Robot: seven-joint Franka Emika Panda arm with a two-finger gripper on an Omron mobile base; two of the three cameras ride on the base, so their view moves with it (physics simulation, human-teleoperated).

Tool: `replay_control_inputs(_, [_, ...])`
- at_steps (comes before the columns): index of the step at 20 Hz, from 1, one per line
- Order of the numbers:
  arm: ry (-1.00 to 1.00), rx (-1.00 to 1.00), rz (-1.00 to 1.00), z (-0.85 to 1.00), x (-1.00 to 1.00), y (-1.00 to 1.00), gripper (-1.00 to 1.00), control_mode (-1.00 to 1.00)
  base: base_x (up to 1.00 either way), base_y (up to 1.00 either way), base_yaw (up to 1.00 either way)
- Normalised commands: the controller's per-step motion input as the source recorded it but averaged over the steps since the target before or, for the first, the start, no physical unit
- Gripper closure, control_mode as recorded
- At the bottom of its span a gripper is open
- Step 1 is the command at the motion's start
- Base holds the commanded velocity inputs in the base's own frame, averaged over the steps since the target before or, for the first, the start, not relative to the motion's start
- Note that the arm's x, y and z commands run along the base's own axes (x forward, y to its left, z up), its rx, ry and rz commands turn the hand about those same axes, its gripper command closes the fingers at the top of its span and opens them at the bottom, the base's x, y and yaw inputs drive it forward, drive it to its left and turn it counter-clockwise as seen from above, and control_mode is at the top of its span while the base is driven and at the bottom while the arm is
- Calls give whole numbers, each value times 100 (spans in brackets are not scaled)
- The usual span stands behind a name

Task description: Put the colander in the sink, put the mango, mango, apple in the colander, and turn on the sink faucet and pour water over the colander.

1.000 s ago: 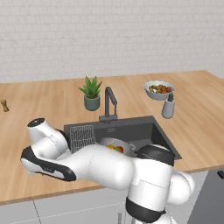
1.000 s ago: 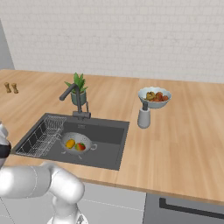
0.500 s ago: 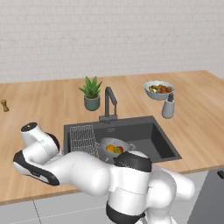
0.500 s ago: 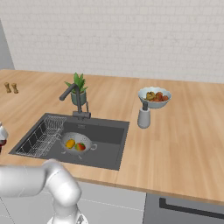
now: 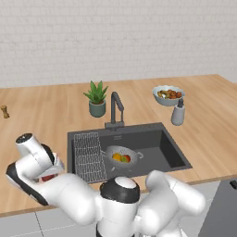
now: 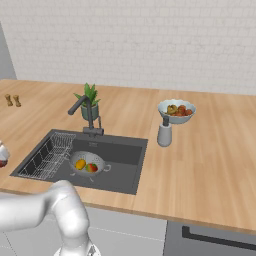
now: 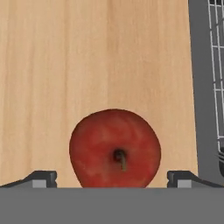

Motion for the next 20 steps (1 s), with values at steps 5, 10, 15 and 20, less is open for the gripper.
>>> replay_control_inputs(5, [-4, 0, -3, -34, 25, 1, -100, -100, 0, 0, 0])
replay_control_inputs(10, [-5, 0, -3, -47, 9, -1, -100, -100, 0, 0, 0])
replay_control_inputs(15, [-1, 0, -6, -47, 0, 0, 100, -100, 0, 0, 0])
replay_control_inputs(20, [-5, 2, -6, -28, -11, -17, 100, -100, 0, 0, 0])
